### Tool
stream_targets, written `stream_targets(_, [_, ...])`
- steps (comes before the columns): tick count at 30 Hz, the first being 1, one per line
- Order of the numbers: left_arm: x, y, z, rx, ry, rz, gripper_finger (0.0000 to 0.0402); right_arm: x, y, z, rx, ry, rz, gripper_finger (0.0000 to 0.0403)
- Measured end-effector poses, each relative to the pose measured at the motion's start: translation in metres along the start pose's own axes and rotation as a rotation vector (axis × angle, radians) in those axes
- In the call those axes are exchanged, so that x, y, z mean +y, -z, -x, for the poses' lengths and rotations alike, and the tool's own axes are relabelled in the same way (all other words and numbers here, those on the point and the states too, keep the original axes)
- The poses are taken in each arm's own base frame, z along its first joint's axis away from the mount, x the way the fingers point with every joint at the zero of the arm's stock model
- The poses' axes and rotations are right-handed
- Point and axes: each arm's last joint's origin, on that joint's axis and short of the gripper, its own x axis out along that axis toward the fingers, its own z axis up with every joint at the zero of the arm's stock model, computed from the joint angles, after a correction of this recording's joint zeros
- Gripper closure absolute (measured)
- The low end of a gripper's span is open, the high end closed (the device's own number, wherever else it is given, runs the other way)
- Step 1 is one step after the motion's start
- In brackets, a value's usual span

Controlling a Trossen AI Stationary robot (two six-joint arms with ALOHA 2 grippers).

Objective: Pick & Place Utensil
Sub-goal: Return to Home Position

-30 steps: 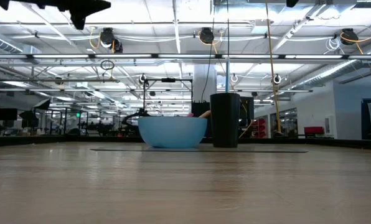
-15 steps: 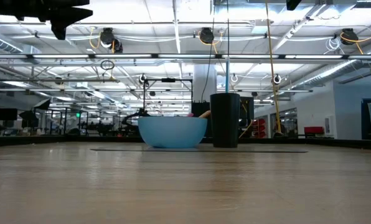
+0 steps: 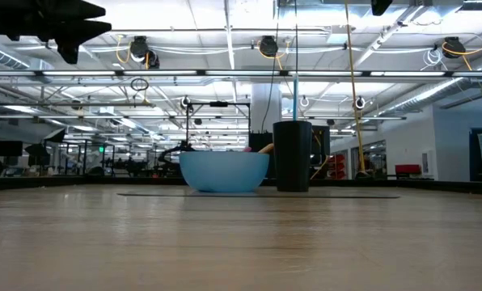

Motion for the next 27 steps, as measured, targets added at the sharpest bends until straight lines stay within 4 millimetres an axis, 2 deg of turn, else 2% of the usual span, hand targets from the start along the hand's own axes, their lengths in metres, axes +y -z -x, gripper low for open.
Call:
stream_targets(7, [0.001,0.006,0.013,-0.050,-0.012,0.014,0.0250,0.000,0.002,0.000,0.017,0.004,-0.011,0.0138])
stream_targets(15, [0.000,0.015,0.013,0.037,-0.002,0.023,0.0250,0.000,0.002,0.000,0.016,0.004,-0.010,0.0138])
stream_targets(21, [-0.003,0.018,0.012,0.031,0.038,-0.015,0.0250,0.000,0.002,0.000,0.016,0.004,-0.010,0.0138])
stream_targets(24, [-0.005,0.027,0.008,-0.025,0.073,-0.027,0.0250,-0.001,0.002,0.000,0.017,0.004,-0.006,0.0138])
stream_targets(27, [-0.006,0.044,0.003,-0.072,0.107,-0.017,0.0250,-0.002,0.006,-0.001,0.024,0.005,-0.008,0.0138])
